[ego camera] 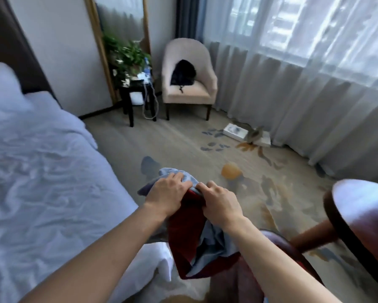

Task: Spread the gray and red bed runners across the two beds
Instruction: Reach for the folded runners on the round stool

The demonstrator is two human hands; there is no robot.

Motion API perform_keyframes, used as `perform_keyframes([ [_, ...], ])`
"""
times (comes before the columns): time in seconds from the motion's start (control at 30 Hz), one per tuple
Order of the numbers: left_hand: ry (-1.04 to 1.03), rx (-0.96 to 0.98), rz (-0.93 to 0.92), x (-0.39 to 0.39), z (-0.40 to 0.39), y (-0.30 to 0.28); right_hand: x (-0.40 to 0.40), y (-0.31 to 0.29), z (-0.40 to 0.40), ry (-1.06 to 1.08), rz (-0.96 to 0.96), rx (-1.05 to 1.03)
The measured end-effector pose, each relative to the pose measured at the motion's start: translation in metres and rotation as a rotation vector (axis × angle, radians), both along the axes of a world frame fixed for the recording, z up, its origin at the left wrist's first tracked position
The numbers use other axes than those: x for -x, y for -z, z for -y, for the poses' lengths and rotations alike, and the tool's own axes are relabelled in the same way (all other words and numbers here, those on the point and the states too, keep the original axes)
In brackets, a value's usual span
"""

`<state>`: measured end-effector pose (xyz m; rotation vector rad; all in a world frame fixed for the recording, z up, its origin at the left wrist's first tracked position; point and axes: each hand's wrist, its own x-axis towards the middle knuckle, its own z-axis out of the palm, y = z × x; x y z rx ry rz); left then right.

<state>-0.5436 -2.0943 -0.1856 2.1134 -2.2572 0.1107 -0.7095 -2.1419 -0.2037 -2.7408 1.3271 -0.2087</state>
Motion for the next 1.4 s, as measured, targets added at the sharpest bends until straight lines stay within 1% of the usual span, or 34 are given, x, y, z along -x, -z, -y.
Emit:
perform_keyframes([
  [0.23, -0.197, 0.020, -0.032, -0.158, -0.074, -0.021, -0.168, -0.023, -0.045, -0.204, 0.024, 0.041],
  [0.43, -0.360, 0.029, -0.033, -0.287, -0.156, -0.018, -0.311, -0.021, -0.101, -0.382, 0.004, 0.028],
  [0.67, -0.573, -0.005, -0.023, -0.392, -0.233, -0.009, -0.444, -0.011, -0.152, -0.581, -0.010, 0.003],
  [0.87, -0.743, -0.001, -0.084, -0.466, -0.278, 0.009, -0.542, 0.011, -0.177, -0.751, -0.015, -0.050],
  [1.0, -0.846, -0.041, -0.095, -0.504, -0.293, 0.047, -0.598, 0.051, -0.184, -0.842, -0.026, -0.087],
  [1.13, -0.924, -0.107, -0.122, -0.522, -0.303, 0.096, -0.626, 0.106, -0.198, -0.913, -0.125, -0.140],
  [1.3, -0.980, -0.188, -0.179, -0.535, -0.314, 0.160, -0.643, 0.166, -0.207, -0.912, -0.196, -0.204],
  [1.4, -0.974, -0.276, -0.205, -0.551, -0.318, 0.202, -0.654, 0.203, -0.212, -0.851, -0.267, -0.216],
])
